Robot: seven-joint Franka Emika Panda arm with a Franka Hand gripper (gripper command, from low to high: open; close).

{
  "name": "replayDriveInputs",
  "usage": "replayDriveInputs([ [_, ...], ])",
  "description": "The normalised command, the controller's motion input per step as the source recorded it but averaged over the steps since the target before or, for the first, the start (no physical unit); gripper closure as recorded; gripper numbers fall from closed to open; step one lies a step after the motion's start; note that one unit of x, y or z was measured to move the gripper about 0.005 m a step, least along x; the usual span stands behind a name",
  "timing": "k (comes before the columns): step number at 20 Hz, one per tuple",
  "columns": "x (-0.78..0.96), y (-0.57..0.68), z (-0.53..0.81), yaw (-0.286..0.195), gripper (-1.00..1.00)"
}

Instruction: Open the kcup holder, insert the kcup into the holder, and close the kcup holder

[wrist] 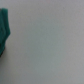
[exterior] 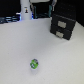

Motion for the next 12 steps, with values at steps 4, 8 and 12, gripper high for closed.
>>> replayDriveInputs([
  [4,-0.28,0.62,0.06,-0.151,-1.00],
  [8,-0.26,0.70,0.04,-0.159,-1.00],
  [12,-0.16,0.78,0.01,-0.172,-1.00],
])
